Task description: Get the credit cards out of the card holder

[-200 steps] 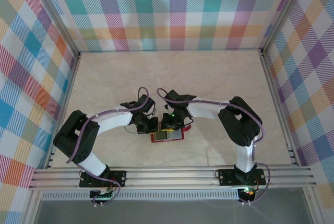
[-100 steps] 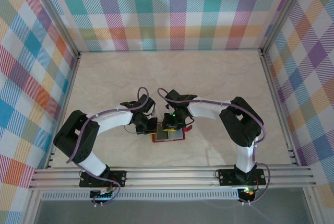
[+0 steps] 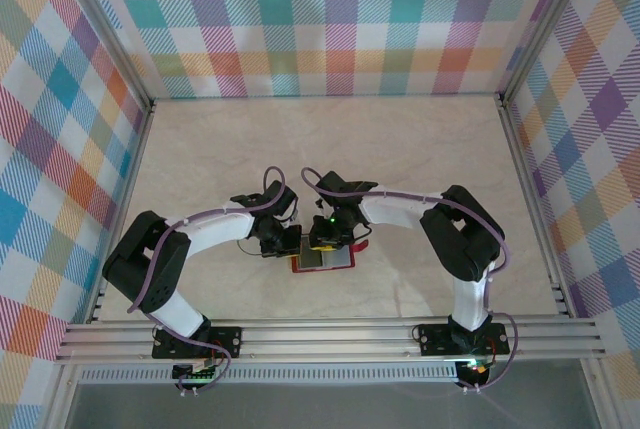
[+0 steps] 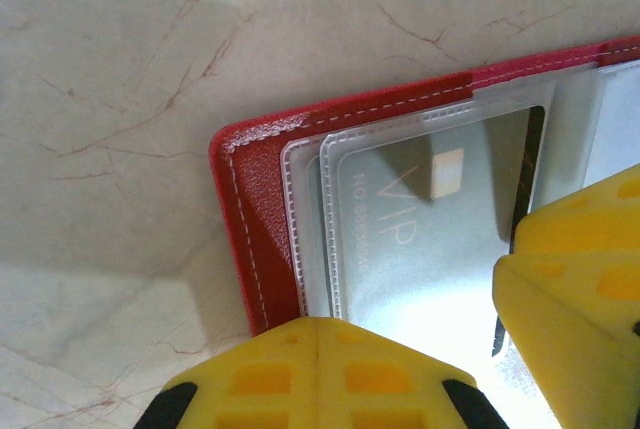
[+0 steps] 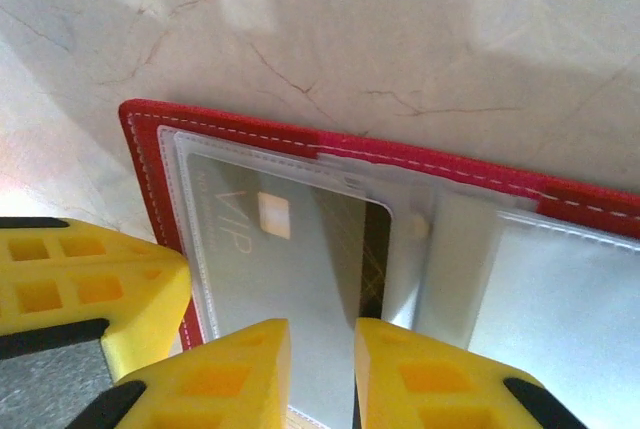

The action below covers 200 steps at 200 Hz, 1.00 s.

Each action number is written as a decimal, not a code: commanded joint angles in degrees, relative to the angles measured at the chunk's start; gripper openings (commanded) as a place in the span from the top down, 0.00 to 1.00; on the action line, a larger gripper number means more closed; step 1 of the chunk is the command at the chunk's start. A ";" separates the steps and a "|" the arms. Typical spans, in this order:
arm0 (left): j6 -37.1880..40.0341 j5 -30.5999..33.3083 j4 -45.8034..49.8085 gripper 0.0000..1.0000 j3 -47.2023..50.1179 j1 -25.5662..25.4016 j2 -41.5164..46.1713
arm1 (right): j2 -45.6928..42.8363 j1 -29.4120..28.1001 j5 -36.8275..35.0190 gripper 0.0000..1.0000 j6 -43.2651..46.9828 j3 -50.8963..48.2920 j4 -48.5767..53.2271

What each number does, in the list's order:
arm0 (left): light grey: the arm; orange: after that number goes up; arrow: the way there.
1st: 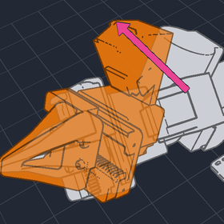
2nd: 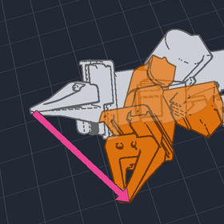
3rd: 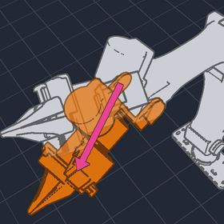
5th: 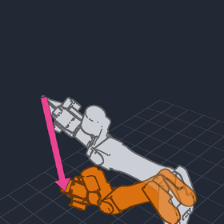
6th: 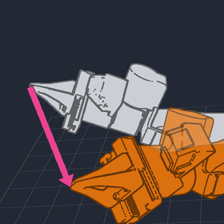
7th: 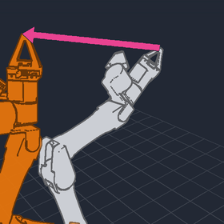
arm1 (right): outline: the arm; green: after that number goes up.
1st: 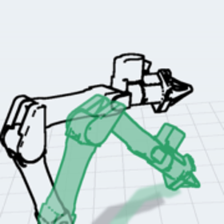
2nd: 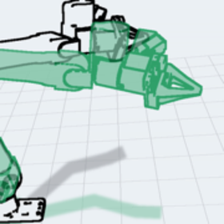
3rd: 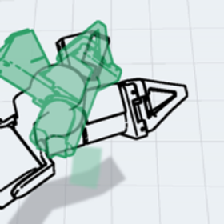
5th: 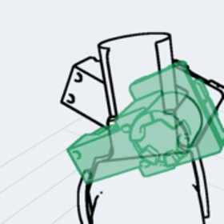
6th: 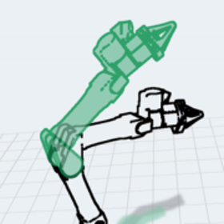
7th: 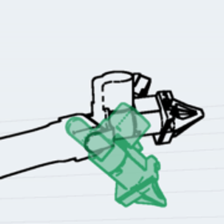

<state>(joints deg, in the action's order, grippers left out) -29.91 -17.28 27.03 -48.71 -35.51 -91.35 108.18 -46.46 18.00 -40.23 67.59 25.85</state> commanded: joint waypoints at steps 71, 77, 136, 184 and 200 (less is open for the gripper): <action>1.13 0.49 1.45 0.95 -1.19 -0.35 -0.32 | 2.18 0.31 2.45 0.75 0.23 -0.11 -1.03; 1.11 0.49 1.40 0.95 -1.14 -0.35 -0.27 | 2.30 0.31 2.16 0.75 0.32 -0.08 -0.76; 1.14 0.58 1.53 0.95 -1.24 -0.35 -0.32 | 0.57 0.32 -2.54 0.75 1.45 0.76 3.72; 1.10 0.67 1.53 0.95 -1.17 -0.31 -0.25 | -0.83 0.31 -3.50 0.74 2.00 1.49 5.01; 1.10 0.71 1.62 0.95 -1.30 -0.33 -0.26 | -1.14 0.31 -3.76 0.74 2.13 1.68 5.33</action>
<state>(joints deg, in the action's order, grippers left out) -29.71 -17.28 27.03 -48.71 -35.48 -91.44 108.68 -46.46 16.32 -39.42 68.14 27.92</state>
